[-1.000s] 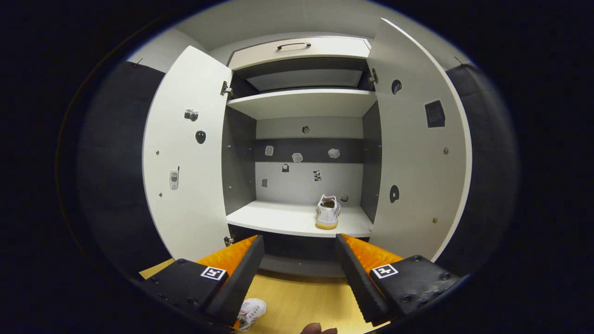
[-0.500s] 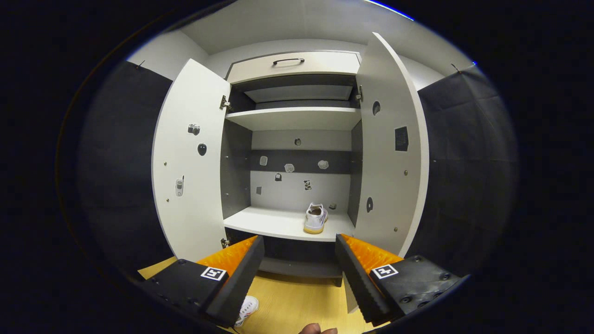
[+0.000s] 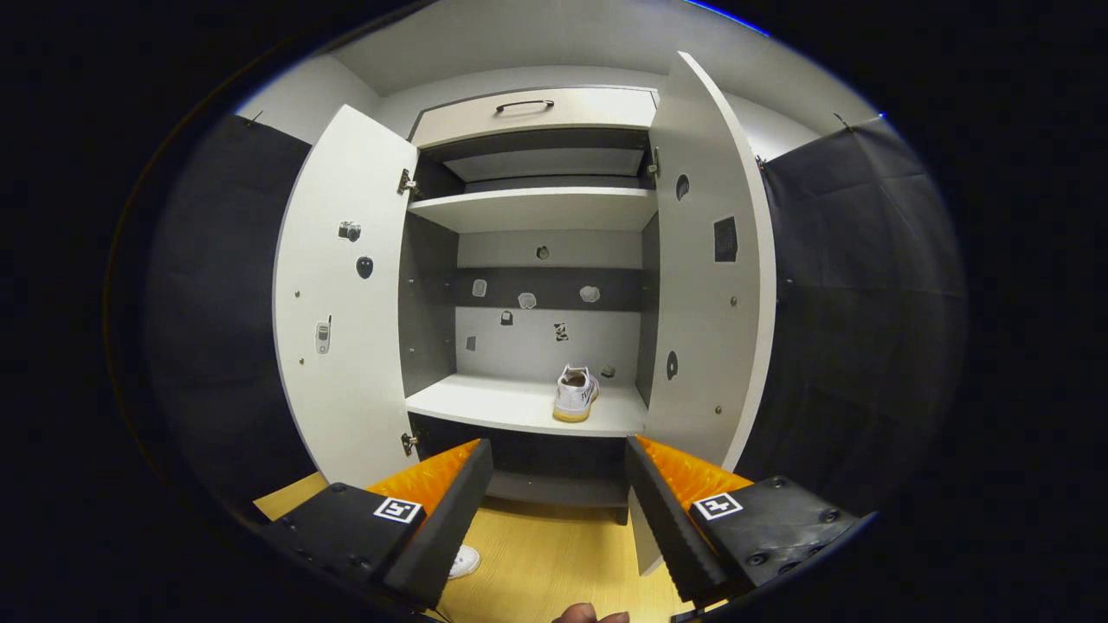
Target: Grab one shoe with the right hand and put it into the shoe cabinet, grab the other shoe with the left hand and put it into the shoe cabinet; then close the right door with the right hand and the left door with the left hand.
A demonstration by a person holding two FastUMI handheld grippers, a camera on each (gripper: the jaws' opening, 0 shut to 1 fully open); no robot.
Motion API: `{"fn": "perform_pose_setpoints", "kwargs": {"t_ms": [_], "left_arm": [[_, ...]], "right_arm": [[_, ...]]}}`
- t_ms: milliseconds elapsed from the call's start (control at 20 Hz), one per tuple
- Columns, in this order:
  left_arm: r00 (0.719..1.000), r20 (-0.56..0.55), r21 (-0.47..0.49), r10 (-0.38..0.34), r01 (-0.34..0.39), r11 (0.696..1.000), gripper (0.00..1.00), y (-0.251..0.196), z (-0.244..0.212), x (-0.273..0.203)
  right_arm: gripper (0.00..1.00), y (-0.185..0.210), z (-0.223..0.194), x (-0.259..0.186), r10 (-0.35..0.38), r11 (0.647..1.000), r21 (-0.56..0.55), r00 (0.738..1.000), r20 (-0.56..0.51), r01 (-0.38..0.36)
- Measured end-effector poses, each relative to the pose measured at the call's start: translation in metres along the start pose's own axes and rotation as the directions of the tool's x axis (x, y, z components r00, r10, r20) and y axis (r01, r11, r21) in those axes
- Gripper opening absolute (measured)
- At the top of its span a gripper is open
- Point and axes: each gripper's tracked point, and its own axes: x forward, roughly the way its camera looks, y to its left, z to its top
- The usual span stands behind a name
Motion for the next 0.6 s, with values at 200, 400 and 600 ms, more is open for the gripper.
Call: {"fn": "perform_pose_setpoints", "kwargs": {"t_ms": [200, 400, 600], "left_arm": [[0.999, 0.034, -0.002, 0.001, -0.001, 1.0, 0.05, -0.016, 0.024, -0.035], [0.994, 0.101, -0.027, 0.042, -0.039, 0.999, 0.05, -0.023, 0.074, -0.079], [0.987, 0.128, -0.118, 0.099, -0.084, 0.99, 0.05, -0.027, 0.136, -0.118]], "right_arm": [[0.98, -0.009, 0.002, -0.01, 0.006, 1.0, 0.019, 1.0, 0.002, -0.006], [0.98, -0.025, 0.01, -0.022, 0.008, 0.999, 0.039, 1.0, 0.012, -0.009], [0.98, -0.046, 0.012, -0.03, -0.003, 0.999, 0.046, 1.0, 0.015, 0.002]]}}
